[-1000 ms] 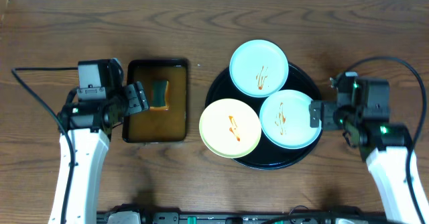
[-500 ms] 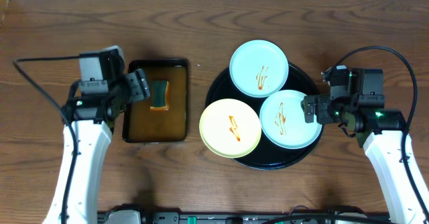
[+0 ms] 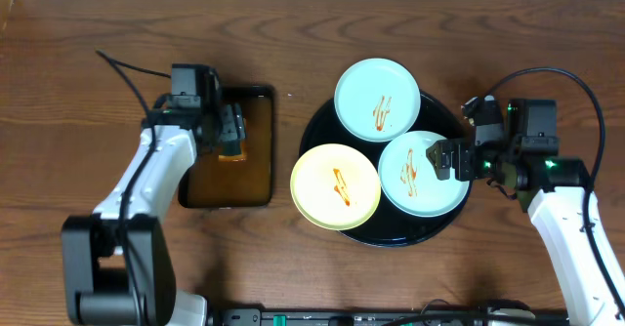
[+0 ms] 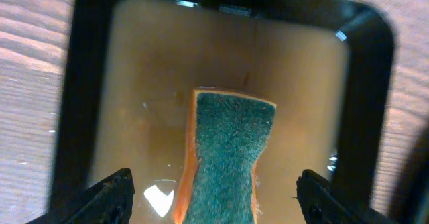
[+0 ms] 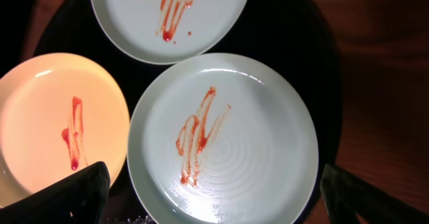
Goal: Clean dirty plates on tray and stack at the side
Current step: 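Grasp the green sponge in the water tray with the left gripper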
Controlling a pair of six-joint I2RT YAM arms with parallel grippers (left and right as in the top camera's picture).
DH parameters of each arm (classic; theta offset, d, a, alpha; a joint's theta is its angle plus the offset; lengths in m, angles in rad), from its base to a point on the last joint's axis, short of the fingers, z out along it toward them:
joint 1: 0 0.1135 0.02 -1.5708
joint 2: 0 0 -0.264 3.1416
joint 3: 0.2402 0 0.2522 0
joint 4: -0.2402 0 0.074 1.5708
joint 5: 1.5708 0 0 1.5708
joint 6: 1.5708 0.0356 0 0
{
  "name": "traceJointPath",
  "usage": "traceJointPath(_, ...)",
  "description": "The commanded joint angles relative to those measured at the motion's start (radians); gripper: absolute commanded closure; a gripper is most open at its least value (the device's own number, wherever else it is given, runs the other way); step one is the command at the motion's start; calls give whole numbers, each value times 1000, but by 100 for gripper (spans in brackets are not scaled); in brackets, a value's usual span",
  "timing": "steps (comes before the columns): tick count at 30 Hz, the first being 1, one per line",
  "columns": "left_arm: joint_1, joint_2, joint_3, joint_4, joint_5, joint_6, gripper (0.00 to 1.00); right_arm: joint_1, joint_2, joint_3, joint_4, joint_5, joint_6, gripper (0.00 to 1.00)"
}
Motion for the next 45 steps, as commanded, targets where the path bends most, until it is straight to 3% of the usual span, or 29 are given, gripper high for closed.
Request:
traceJointPath(1,-17,61,19,8,-23,20,27,18,23,23,1,-24,12,2)
traceJointPath(4,-23,99,19,8,-23,18,39,18,33,23,3,-24,12,3)
traceJointPath(7,-23,128,18,8,-23,16,41,18,33,23,2,-24,12,4)
traceJointPath(13,-23,175,18,20,-23,16,62,18,35,23,3,-24,11,3)
traceJointPath(16,-23,183,18,18,-23,16,89,18,35,23,3,-24,11,3)
traceJointPath(17,-23,182,18,18,-23,16,92,18,35,23,3,-24,11,3)
traceJointPath(26,-22,52,18,-21,-23,-29,93,18,35,23,40,-24,11,1)
traceJointPath(28,-22,15,18,-60,-23,-46,92,18,35,23,71,30,11,14)
traceJointPath(30,-22,-1,18,-91,-23,-66,93,18,37,23,96,136,24,37)
traceJointPath(32,-22,-4,18,-113,-23,-95,93,18,37,25,100,185,22,45)
traceJointPath(33,-22,-4,18,-125,-23,-98,93,18,40,35,76,185,-3,55)
traceJointPath(37,-22,-4,18,-128,-23,-98,93,18,88,103,-26,186,-16,53)
traceJointPath(42,-22,-4,18,-136,-23,-97,93,18,203,205,-90,186,-44,66)
traceJointPath(45,-22,-4,18,-136,-23,-98,93,18,287,226,-57,212,-76,68)
